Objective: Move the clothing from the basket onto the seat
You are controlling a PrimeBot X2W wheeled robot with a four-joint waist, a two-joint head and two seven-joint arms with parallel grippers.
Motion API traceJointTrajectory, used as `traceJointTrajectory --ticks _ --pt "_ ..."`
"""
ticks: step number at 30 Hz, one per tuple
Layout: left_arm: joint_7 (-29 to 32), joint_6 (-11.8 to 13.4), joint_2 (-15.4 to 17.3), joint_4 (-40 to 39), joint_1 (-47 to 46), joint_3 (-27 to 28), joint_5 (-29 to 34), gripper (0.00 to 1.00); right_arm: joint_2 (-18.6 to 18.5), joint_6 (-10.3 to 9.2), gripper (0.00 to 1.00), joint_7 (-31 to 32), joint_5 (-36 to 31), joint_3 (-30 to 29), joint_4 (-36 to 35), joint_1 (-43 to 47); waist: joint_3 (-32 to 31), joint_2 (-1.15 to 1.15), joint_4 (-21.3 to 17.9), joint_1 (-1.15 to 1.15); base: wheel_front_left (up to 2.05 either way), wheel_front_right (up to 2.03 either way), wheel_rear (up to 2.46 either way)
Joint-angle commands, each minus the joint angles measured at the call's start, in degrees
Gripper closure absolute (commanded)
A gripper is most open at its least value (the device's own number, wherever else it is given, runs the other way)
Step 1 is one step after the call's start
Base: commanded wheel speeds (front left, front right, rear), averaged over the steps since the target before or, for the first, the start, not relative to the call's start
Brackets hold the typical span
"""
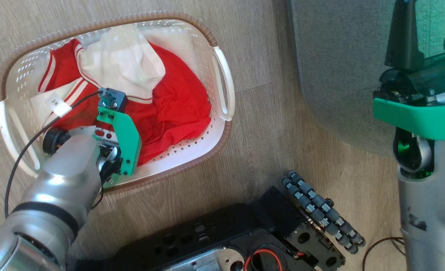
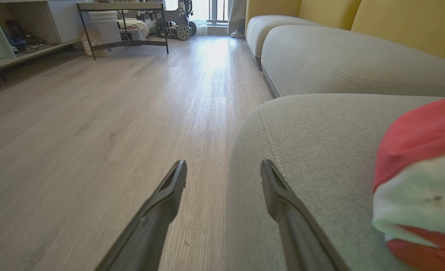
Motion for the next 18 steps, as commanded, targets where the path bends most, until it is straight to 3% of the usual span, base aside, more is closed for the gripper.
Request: traceJointTrajectory --ticks 1,10,18 --pt "-0.5 -0.3 0.9 -1.0 0.2 0.0 -0.6 1.00 0.4 0.40 0.00 -0.3 -0.4 0.7 -1.7 0.9 0.1 0.00 0.1 0.00 0.00 0.00 0.00" --pt "-2.8 -0.3 1.4 -1.9 0.0 -2.1 -3.0 1.00 0.5 0.40 0.00 -0.3 -0.3 0.6 -1.1 0.6 -1.1 0.00 0.2 0.00 0.00 0.00 0.00" --pt "-5.9 -0.4 1.7 -3.3 1.4 -4.3 -6.0 1.00 0.6 0.40 0.00 -0.3 -0.1 0.1 -0.3 0.8 -5.9 0.00 0.7 0.00 0.00 0.00 0.00"
